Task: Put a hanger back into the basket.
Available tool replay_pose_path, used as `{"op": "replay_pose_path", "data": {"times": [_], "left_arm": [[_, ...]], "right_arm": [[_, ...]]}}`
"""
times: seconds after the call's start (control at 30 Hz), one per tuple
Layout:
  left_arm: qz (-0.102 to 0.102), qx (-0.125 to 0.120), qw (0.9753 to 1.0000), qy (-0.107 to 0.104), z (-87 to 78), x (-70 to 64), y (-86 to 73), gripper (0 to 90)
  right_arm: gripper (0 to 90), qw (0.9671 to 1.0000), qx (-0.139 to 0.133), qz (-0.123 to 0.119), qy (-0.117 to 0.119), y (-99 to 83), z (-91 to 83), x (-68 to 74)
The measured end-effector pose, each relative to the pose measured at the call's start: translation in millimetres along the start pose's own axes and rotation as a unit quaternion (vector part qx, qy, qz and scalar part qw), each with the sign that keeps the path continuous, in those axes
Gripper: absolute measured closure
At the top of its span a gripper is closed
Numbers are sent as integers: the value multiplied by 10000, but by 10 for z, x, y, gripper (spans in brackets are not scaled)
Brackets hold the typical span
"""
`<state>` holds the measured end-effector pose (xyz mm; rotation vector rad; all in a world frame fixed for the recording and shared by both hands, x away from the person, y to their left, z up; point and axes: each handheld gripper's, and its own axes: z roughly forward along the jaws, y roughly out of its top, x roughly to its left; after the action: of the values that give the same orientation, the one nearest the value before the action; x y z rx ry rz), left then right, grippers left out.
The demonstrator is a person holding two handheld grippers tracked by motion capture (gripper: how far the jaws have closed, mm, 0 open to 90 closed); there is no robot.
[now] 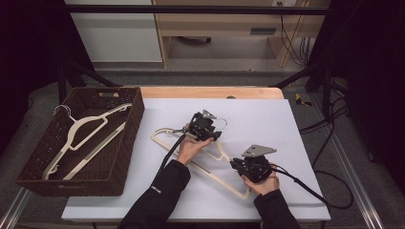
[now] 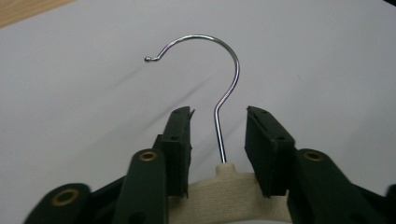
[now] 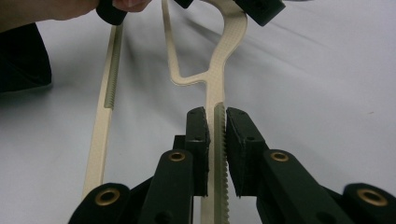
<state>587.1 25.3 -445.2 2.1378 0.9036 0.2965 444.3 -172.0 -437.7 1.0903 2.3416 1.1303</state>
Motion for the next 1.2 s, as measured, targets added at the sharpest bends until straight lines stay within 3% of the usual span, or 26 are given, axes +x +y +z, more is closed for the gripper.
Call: {"op": "replay_pose_path", "data": {"times": [0.17,0.23,0.33,0.4,0.9,1.07,1.2], "left_arm": [[-124,90,9998,-120,-6,5,3,802],[-42,95,9999,-42,-21,-20,11,821],[-103,95,9999,-14,-54,-28,19,828],[-115,2,9999,101,-80,-46,24,848],[44,-599,9978,285,-476,-155,-9,885],[150,-721,9966,355,-579,-193,-49,886],[198,-778,9960,380,-636,-233,-63,886]], "right_arm": [[800,10000,1,17,27,-1,-1,5],[800,10000,-12,14,46,-1,-1,7],[800,10000,-21,38,79,-1,-15,10],[800,9999,-60,103,115,1,-16,15],[807,9978,42,309,578,-46,26,-8],[706,9962,68,395,768,-42,41,-7],[495,9948,-337,541,798,-5,19,-16]]}}
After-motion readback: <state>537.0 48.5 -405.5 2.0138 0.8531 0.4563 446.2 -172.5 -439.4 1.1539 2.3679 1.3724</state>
